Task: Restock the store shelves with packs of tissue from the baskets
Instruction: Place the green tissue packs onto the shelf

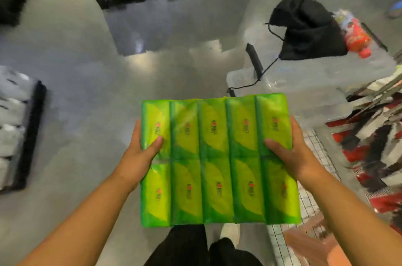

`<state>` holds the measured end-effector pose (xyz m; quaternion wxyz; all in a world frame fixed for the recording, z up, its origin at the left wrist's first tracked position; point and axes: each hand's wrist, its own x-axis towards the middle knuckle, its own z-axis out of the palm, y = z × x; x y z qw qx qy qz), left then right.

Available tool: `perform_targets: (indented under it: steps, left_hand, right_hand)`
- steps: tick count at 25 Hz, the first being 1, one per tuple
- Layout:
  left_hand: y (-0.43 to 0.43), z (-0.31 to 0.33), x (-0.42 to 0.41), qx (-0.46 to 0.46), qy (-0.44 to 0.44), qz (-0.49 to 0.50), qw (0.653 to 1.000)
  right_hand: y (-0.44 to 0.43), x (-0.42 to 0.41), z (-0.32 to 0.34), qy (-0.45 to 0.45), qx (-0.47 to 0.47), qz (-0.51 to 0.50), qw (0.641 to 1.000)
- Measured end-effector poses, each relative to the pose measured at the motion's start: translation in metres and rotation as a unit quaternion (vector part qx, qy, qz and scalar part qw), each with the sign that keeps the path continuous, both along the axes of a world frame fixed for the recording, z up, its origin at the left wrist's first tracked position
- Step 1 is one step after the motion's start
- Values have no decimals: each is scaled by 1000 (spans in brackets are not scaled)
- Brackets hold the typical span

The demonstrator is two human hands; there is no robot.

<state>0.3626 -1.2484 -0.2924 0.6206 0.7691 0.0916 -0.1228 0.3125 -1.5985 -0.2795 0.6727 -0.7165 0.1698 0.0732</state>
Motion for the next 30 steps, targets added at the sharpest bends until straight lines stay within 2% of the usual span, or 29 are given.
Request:
perform_targets:
  steps: [6, 9, 12, 17, 24, 30]
  left_hand:
    - [133, 42, -74, 16, -34, 174, 984]
    - [219, 61, -124, 20, -43, 250, 967]
    - [297, 76, -173, -12, -39, 315, 948]
    - [420, 92, -263, -17, -54, 419, 906]
    - [551, 98, -367, -14, -61, 563, 824]
    - [668, 99, -422, -8, -69, 653, 754]
  right_hand:
    - [141, 37, 39, -46, -75, 163, 983]
    - [239, 43, 61, -73, -82, 244, 963]
    - [336, 40, 74, -92, -68, 313, 943]
    - [512, 16, 83, -103, -38, 407, 907]
    - [714, -20, 88, -96, -4, 512, 854]
    - [907, -42, 92, -97, 12, 608, 788]
